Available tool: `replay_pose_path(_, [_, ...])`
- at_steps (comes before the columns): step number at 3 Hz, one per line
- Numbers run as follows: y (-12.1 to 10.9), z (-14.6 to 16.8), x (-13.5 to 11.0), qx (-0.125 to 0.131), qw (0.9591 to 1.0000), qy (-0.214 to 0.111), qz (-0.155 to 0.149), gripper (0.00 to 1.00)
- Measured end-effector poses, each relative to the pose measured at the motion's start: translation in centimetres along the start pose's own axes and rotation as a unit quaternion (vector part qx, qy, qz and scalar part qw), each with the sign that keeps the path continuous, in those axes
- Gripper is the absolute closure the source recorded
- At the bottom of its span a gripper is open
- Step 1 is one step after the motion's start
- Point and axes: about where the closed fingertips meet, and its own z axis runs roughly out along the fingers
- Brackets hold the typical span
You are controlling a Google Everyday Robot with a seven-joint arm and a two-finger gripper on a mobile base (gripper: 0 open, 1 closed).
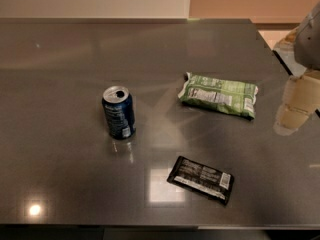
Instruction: Move rxbar chocolate near pepsi can
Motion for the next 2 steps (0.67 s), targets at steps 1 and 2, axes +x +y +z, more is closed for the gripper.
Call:
replay_pose_path(1, [0.14,-0.08,-0.02,0.0,1.0,-0.003,-0.001,0.0])
replay_pose_path(2, [1.13,-0.58,-0.15,-0.004,0.9997,-0.021,-0.008,0.0])
